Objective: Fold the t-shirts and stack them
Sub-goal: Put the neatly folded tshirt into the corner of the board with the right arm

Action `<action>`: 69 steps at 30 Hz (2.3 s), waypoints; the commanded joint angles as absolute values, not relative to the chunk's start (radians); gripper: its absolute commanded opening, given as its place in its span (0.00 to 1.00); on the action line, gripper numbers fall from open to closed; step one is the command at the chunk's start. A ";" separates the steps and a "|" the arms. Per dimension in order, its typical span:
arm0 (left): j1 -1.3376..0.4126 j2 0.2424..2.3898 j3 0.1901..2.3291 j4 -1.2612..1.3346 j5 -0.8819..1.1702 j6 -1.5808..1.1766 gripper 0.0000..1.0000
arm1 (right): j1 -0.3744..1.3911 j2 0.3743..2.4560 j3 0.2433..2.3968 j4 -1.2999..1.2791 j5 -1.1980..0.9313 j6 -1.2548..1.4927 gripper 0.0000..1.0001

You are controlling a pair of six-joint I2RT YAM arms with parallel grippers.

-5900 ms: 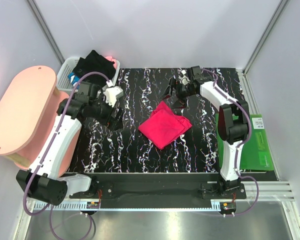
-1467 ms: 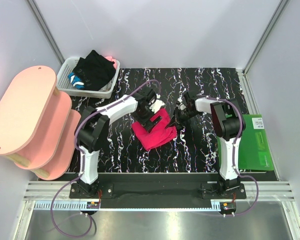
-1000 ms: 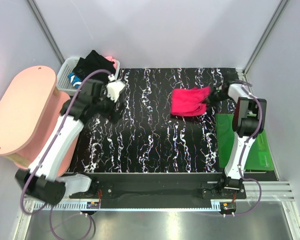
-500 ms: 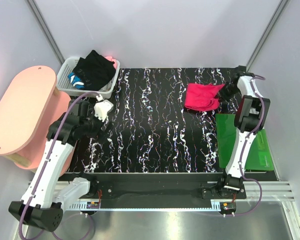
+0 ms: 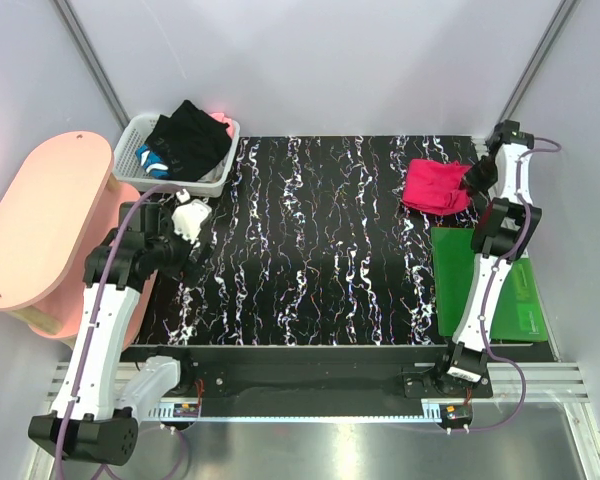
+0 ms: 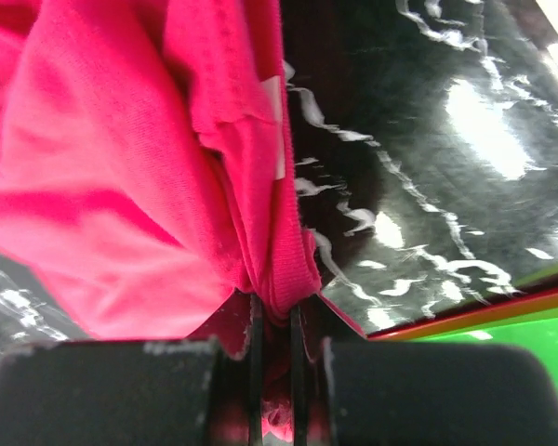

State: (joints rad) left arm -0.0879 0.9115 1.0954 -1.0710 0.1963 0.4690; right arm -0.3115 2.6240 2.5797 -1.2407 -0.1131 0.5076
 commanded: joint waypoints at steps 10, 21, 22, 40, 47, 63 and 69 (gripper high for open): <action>-0.038 0.940 1.170 -1.077 0.288 0.495 0.99 | -0.322 2.643 2.589 -1.399 0.104 0.459 0.98; -0.032 0.950 1.180 -1.075 0.330 0.477 0.99 | -0.319 2.205 2.394 -1.206 0.149 0.586 1.00; -0.032 0.951 1.180 -1.075 0.331 0.477 0.99 | -0.313 2.162 2.361 -1.171 0.091 0.581 1.00; -0.026 0.923 1.140 -1.066 0.282 0.472 0.99 | -0.215 2.338 2.260 -1.180 -0.124 0.528 1.00; -0.026 0.922 1.123 -1.060 0.291 0.466 0.99 | -0.258 2.290 2.119 -1.129 -0.100 0.508 1.00; -0.023 0.913 1.121 -1.057 0.290 0.456 0.99 | -0.209 2.106 2.060 -1.060 -0.224 0.522 1.00; -0.023 0.925 1.121 -1.042 0.313 0.390 0.99 | -0.007 1.805 1.872 -0.881 -0.218 0.463 1.00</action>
State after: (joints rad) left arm -0.0292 0.9249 1.1172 -1.0893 0.2874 0.4427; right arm -0.1566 2.0727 1.9797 -1.0267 -0.1783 0.5102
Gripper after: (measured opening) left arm 0.987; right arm 0.994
